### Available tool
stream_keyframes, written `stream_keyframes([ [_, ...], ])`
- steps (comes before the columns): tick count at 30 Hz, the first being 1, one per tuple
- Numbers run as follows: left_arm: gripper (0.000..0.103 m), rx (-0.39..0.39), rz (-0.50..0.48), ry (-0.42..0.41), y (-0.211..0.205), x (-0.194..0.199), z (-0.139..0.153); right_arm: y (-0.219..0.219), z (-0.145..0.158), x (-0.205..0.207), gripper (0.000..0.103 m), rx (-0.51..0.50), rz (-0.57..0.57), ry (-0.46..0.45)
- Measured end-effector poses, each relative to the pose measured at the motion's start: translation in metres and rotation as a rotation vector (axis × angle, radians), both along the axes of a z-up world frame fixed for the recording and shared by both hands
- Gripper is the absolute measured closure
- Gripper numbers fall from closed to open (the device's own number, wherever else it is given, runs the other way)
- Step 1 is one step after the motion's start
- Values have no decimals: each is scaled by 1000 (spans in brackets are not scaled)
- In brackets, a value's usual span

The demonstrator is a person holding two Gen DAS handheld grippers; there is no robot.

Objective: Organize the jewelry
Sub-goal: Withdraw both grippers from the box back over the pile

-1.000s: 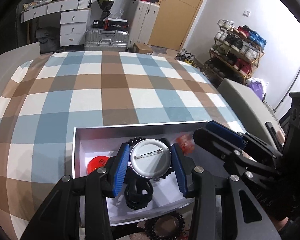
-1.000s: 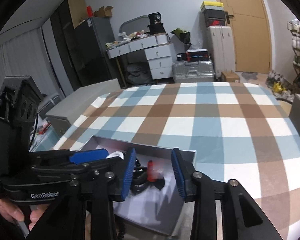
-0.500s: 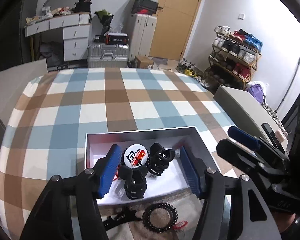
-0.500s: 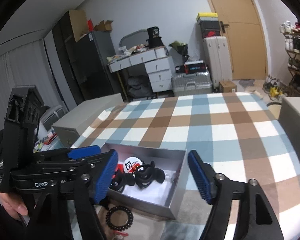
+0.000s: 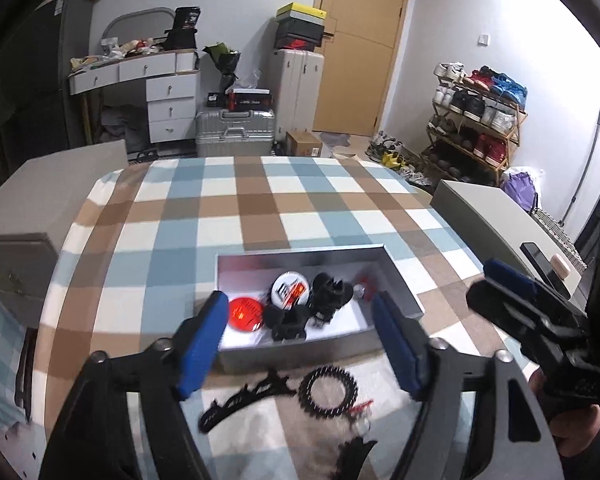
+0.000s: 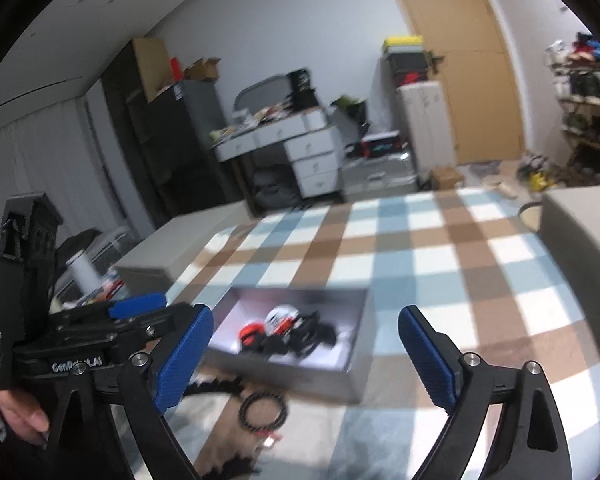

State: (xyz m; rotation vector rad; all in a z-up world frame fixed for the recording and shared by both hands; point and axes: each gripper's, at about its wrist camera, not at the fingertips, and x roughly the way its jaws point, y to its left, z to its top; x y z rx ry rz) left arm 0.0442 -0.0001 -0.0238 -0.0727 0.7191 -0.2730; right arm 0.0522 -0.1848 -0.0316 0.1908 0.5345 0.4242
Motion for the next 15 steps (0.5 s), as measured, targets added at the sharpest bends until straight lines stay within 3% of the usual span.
stream_keyframes([
  [5,32,-13,43,40,12,-12,-16,17,-24,-8,8,-56,68,77],
  [9,23,-16,72,83,21,-24,-32,24,-50,-11,8,-76,69,171],
  [15,22,32,97,121,25,-40,-52,32,-75,-17,9,-99,101,229],
])
